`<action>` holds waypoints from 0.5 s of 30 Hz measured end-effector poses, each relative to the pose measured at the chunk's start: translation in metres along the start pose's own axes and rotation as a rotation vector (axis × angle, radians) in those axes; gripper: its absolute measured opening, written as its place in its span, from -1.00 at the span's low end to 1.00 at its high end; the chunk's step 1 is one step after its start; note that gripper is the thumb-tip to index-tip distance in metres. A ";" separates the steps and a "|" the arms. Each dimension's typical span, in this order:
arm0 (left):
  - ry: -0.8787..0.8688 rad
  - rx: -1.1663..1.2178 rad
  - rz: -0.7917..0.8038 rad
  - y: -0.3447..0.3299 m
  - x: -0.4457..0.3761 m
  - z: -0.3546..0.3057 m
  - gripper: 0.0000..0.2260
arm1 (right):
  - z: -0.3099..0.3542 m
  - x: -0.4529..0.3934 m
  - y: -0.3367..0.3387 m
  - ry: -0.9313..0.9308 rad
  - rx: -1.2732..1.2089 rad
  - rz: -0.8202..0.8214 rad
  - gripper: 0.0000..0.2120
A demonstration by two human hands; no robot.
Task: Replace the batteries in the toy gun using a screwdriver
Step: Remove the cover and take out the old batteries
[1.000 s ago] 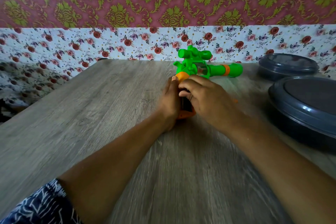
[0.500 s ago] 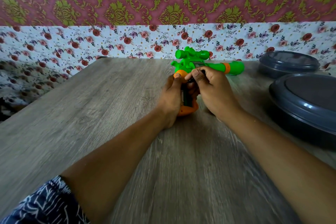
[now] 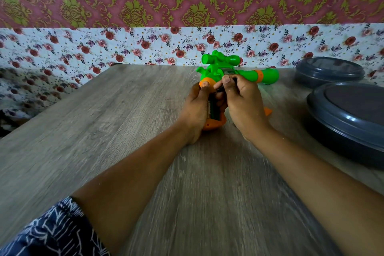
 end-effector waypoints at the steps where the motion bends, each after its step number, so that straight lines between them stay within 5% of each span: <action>1: -0.003 -0.006 0.000 0.000 0.001 0.000 -0.77 | 0.000 0.000 0.000 -0.017 -0.011 -0.012 -0.75; 6: -0.047 -0.141 0.008 0.001 0.001 0.004 -0.74 | 0.000 -0.007 0.004 -0.099 -0.118 -0.061 -0.69; 15: -0.002 -0.166 0.014 0.002 0.003 0.001 -0.98 | -0.001 -0.014 0.021 -0.230 -0.310 -0.139 -0.63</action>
Point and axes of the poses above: each hand's wrist, its own x-axis away from the middle knuckle, its own y-axis out of the back of the hand, z = x × y, the point moved 1 cm from there along -x, towards the middle knuckle, and after that the axes turned 13 degrees about x, right-handed, at the moved point
